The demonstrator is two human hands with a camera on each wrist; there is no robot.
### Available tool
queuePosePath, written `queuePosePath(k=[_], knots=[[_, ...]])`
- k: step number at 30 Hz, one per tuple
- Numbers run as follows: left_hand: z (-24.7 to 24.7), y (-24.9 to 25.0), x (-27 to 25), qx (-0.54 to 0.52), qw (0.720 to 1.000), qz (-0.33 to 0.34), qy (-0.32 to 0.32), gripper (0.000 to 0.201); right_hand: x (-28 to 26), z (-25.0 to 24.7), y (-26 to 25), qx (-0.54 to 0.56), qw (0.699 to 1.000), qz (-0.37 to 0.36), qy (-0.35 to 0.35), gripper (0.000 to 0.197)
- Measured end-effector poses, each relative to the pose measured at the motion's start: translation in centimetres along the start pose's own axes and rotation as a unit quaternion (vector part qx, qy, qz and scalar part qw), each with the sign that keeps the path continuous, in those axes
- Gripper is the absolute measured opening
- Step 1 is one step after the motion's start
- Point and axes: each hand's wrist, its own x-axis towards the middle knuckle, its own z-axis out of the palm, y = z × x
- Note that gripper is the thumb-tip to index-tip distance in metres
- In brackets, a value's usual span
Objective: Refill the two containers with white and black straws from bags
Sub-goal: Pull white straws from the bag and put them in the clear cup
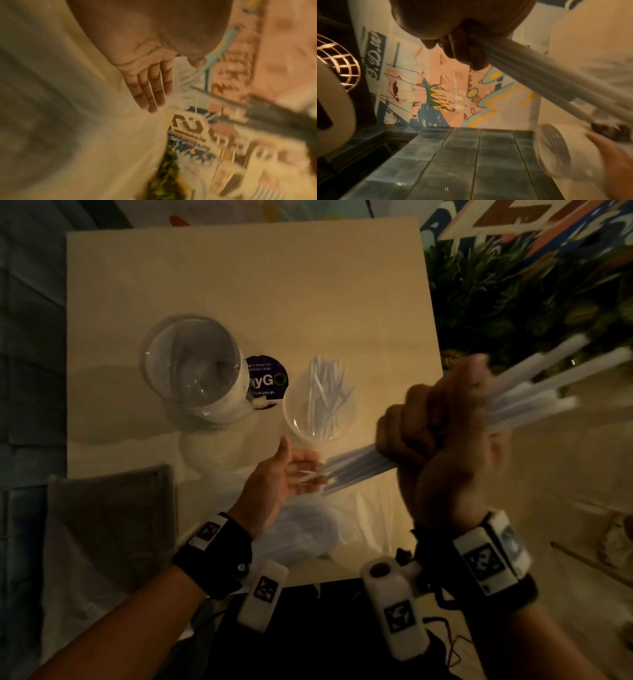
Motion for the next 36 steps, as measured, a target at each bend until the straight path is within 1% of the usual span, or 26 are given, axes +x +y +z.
queuePosePath(k=[1,2,3,4,6,7,9,11,13,15,17,18,20,21,22,23,24,26,27,28,29,31,32,34,35,36], knots=[[0.5,0.5,-0.3,-0.067,0.996,-0.058,-0.020,0.069,-0.3,0.3,0.9,0.008,1.000,0.009,-0.015,0.041],[0.7,0.7,-0.5,-0.105,0.989,-0.098,-0.041,0.076,-0.6,0.5,1.8,0.005,0.999,0.017,-0.028,0.032],[0.9,0.7,-0.6,-0.131,0.982,-0.120,-0.064,0.079,-0.8,0.6,2.5,-0.019,0.999,0.026,-0.034,0.024],[0.9,0.7,-0.8,-0.144,0.978,-0.126,-0.081,0.078,-1.0,0.7,3.2,-0.066,0.997,0.034,-0.031,0.021],[0.8,0.6,-0.7,-0.164,0.975,-0.118,-0.095,0.071,-1.3,0.7,4.5,-0.141,0.988,0.058,-0.026,0.026],[0.9,0.7,-0.8,-0.153,0.978,-0.114,-0.088,0.069,-1.4,0.6,4.9,-0.140,0.987,0.077,-0.026,0.029],[1.1,1.5,-1.1,-0.101,0.988,-0.092,-0.071,0.063,-1.1,0.5,5.4,-0.094,0.990,0.103,-0.028,0.031],[1.3,2.4,-1.7,-0.070,0.993,-0.059,-0.077,0.058,0.0,0.5,4.9,-0.061,0.994,0.089,-0.032,0.033],[1.2,3.5,-2.0,-0.049,0.996,-0.029,-0.068,0.055,1.8,0.6,3.6,-0.039,0.998,0.047,-0.029,0.033],[0.9,4.4,-2.0,-0.036,0.999,0.012,-0.029,0.043,3.9,0.9,2.4,-0.035,0.999,0.008,0.001,0.039],[-0.1,4.5,-1.7,0.007,0.997,0.073,0.037,0.032,5.5,1.0,2.2,-0.053,0.998,-0.013,0.029,0.040],[-0.9,4.4,-1.6,0.034,0.990,0.109,0.077,0.029,6.0,0.9,2.5,-0.064,0.997,-0.017,0.036,0.040],[-2.9,3.5,-1.3,0.088,0.971,0.155,0.162,0.030,6.6,0.5,3.4,-0.088,0.995,-0.020,0.038,0.036],[-4.1,2.6,-1.1,0.136,0.956,0.168,0.201,0.032,6.7,0.2,3.9,-0.102,0.994,-0.022,0.036,0.034],[-5.4,1.4,-0.9,0.204,0.935,0.174,0.230,0.035,6.8,-0.1,4.5,-0.123,0.991,-0.024,0.035,0.033],[-6.7,0.0,-0.8,0.285,0.912,0.162,0.246,0.040,6.9,-0.4,5.2,-0.157,0.987,-0.026,0.036,0.032],[-7.7,-1.6,-0.7,0.366,0.889,0.130,0.242,0.046,6.9,-0.7,6.0,-0.201,0.978,-0.026,0.039,0.032],[-9.3,-4.8,-0.4,0.489,0.850,0.020,0.198,0.064,6.9,-1.4,7.5,-0.289,0.956,-0.009,0.046,0.033],[-9.6,-6.3,-0.2,0.527,0.832,-0.028,0.174,0.067,6.9,-1.7,8.2,-0.320,0.946,0.003,0.045,0.032],[-9.7,-7.5,-0.1,0.549,0.820,-0.059,0.154,0.067,6.8,-2.1,8.8,-0.344,0.938,0.015,0.038,0.030],[-9.7,-8.5,0.1,0.552,0.820,-0.068,0.133,0.064,6.8,-2.3,9.2,-0.363,0.931,0.023,0.028,0.028],[-9.0,-9.6,0.4,0.549,0.828,-0.058,0.099,0.056,6.7,-2.7,9.6,-0.392,0.920,0.029,0.010,0.022],[-8.6,-9.7,0.5,0.554,0.827,-0.051,0.087,0.050,6.7,-2.8,9.6,-0.396,0.918,0.025,0.007,0.019],[-8.0,-9.7,0.9,0.560,0.825,-0.029,0.072,0.039,6.7,-3.2,9.1,-0.387,0.922,0.003,0.018,0.018],[-7.8,-9.3,0.8,0.553,0.830,-0.021,0.069,0.036,6.8,-3.6,8.8,-0.381,0.924,-0.013,0.032,0.020],[-7.8,-8.8,0.6,0.536,0.841,-0.012,0.070,0.037,6.7,-4.1,8.4,-0.377,0.925,-0.028,0.047,0.021]])
